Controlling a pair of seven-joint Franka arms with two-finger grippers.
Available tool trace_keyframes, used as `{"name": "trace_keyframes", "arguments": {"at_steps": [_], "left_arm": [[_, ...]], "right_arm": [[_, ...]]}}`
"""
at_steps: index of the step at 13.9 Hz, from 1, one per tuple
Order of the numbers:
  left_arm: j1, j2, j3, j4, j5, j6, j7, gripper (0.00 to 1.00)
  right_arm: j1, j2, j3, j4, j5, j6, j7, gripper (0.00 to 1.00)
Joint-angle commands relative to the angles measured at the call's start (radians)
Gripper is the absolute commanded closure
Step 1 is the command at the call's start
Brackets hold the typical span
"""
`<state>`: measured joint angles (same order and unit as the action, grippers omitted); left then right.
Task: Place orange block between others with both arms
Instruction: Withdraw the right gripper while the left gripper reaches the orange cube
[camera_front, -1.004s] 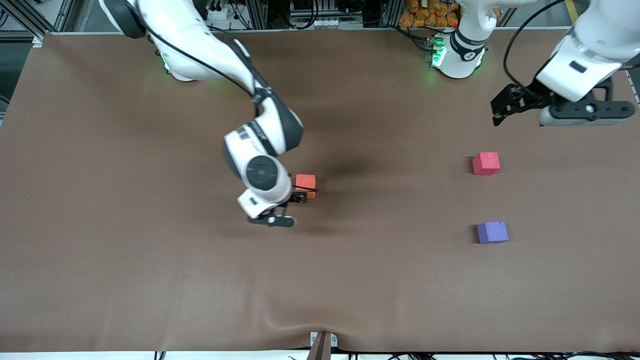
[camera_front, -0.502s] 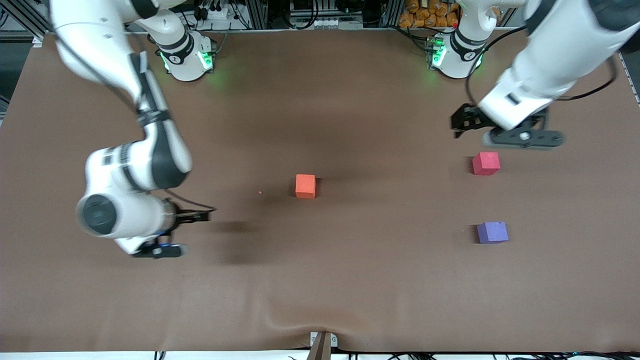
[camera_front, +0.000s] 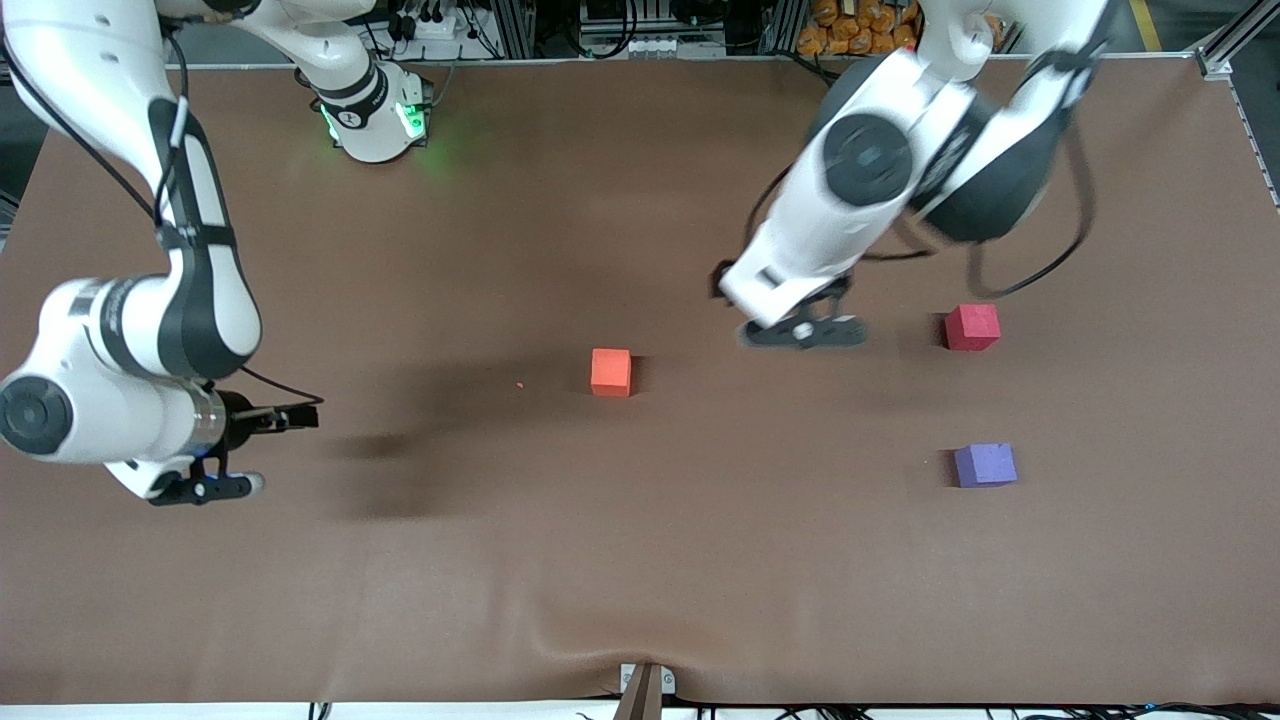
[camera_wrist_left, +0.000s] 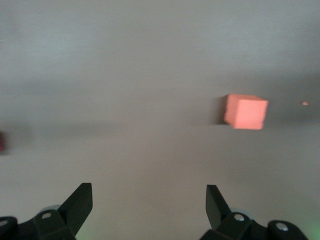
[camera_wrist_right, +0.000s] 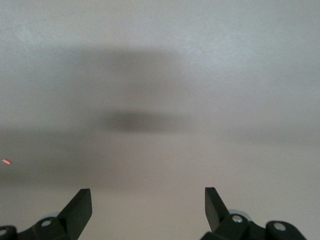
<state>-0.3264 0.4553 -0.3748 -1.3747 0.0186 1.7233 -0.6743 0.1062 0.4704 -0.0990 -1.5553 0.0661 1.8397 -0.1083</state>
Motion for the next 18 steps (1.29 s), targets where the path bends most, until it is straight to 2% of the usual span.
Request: {"name": "trace_keyframes", "arguments": {"at_steps": [1,5,7,10,14,18], "left_arm": [[-0.103,0.120,0.039,0.100,0.023,0.074,-0.120,0.00],[-0.363,0.233,0.247,0.105,0.020,0.269,-0.186,0.00],[-0.440,0.278,0.307,0.105,0.018,0.311,-0.212,0.00],[-0.450,0.328,0.303,0.105,0.015,0.392,-0.209,0.00],[-0.459,0.387,0.301,0.105,0.015,0.495,-0.179,0.00],[-0.465,0.434,0.300,0.105,0.014,0.544,-0.179,0.00]], "right_arm": [[-0.028,-0.217,0.015,-0.232,-0.034,0.058,-0.060,0.00],[-0.095,-0.272,0.015,-0.129,-0.037,-0.155,-0.160,0.00],[-0.085,-0.289,0.019,-0.054,-0.037,-0.244,-0.124,0.00],[-0.080,-0.285,0.024,0.127,-0.028,-0.403,-0.062,0.00],[-0.068,-0.292,0.019,0.204,-0.041,-0.435,-0.036,0.00],[-0.079,-0.352,0.015,0.187,-0.065,-0.422,-0.045,0.00]]}}
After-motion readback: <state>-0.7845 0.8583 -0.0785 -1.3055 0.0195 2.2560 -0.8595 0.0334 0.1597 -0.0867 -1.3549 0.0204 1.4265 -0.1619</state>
